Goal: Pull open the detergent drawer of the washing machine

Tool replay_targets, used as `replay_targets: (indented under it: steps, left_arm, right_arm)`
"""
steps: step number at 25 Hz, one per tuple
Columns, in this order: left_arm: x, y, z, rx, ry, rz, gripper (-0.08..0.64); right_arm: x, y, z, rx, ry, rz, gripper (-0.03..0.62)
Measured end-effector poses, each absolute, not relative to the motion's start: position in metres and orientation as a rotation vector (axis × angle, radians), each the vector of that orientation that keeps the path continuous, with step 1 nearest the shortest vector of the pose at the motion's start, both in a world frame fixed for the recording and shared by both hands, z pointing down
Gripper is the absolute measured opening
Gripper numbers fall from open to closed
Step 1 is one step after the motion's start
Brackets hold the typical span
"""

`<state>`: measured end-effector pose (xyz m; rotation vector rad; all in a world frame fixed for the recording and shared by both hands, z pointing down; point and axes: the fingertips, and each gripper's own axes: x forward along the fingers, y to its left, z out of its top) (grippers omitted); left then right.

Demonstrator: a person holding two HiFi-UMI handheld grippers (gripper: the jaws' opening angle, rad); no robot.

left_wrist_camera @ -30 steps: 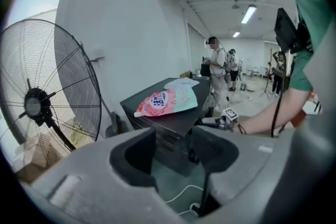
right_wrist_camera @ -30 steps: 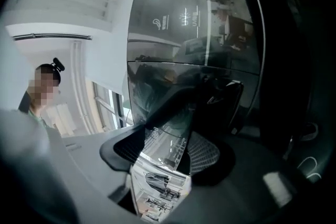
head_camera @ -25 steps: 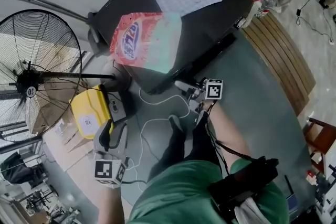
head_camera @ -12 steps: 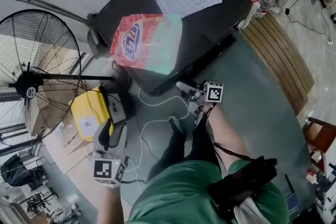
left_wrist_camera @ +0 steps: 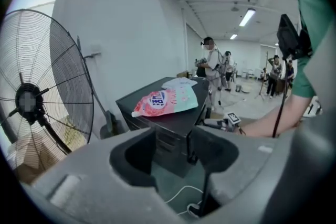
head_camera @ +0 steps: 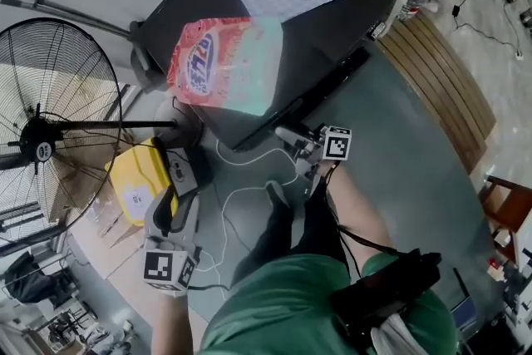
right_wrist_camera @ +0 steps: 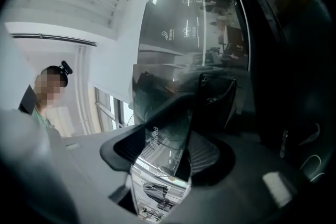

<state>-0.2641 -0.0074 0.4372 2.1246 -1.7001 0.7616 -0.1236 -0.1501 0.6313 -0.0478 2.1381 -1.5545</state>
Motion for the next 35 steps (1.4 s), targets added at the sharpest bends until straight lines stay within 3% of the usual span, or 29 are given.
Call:
replay_targets:
  steps: [4, 7, 14, 35]
  left_arm:
    - [-0.252, -0.01, 0.435, 2.17, -1.667, 0.786, 0.215]
    - [-0.253, -0.007, 0.433, 2.172, -1.665, 0.792, 0.215]
    - [-0.253, -0.012, 0.442, 2.172, -1.653, 0.761, 0.215]
    - [-0.165, -0.049, 0.44, 2.413, -1.412, 0.802, 0.215]
  right_arm:
    - [-0.119, -0.148, 0.626, -0.006, 2.112, -1.524, 0.251]
    - [-0.098, -0.129, 0.635, -0.019, 2.098, -1.532, 0.212]
    - [-0.047, -0.081, 0.641, -0.076, 2.073, -1.544, 0.221]
    - [0.015, -0.022, 0.647, -0.157, 2.027, -1.56, 0.227]
